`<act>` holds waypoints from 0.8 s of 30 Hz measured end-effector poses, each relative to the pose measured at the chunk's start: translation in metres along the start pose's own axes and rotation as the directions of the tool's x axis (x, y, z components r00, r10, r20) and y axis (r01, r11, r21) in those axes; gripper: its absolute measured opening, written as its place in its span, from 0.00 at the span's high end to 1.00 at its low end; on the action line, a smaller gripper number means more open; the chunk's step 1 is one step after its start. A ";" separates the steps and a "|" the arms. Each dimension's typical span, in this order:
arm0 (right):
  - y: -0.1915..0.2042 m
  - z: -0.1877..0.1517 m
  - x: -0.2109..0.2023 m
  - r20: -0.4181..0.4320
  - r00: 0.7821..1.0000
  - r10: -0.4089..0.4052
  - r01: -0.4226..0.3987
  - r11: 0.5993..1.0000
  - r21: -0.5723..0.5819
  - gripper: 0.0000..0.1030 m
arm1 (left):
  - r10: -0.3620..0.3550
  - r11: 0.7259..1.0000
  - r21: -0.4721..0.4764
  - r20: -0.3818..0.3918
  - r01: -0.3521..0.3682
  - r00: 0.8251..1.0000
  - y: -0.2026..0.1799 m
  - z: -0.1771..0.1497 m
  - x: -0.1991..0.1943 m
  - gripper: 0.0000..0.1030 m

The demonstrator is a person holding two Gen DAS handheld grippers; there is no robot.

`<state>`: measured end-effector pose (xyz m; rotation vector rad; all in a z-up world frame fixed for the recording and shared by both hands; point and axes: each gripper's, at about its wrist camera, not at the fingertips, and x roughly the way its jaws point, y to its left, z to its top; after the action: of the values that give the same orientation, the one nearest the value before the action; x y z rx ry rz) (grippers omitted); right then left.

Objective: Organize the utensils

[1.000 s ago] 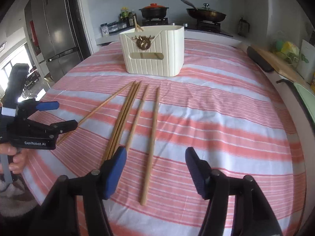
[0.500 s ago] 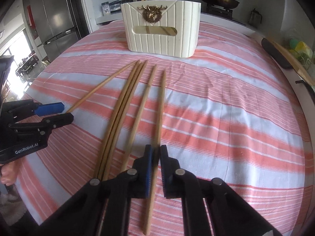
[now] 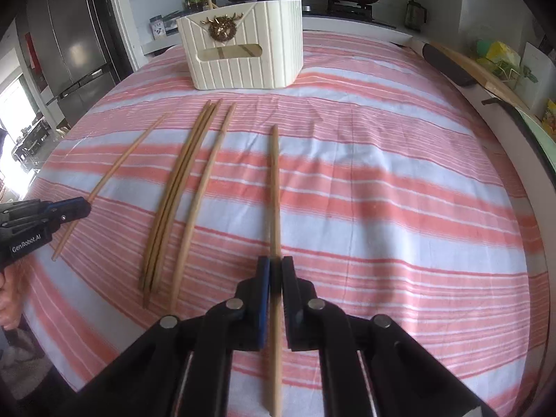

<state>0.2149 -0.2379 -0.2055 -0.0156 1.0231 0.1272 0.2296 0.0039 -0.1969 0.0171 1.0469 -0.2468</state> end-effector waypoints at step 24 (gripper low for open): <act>-0.002 -0.009 -0.012 -0.148 0.988 0.040 -0.061 0.988 -0.141 0.64 | -0.088 0.991 0.094 -0.050 0.093 0.995 0.022 0.007 -0.011 0.30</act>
<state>0.2012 -0.2416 -0.2000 -0.1332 1.1583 0.2503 0.2347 0.0264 -0.1865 0.0624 1.0822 -0.3807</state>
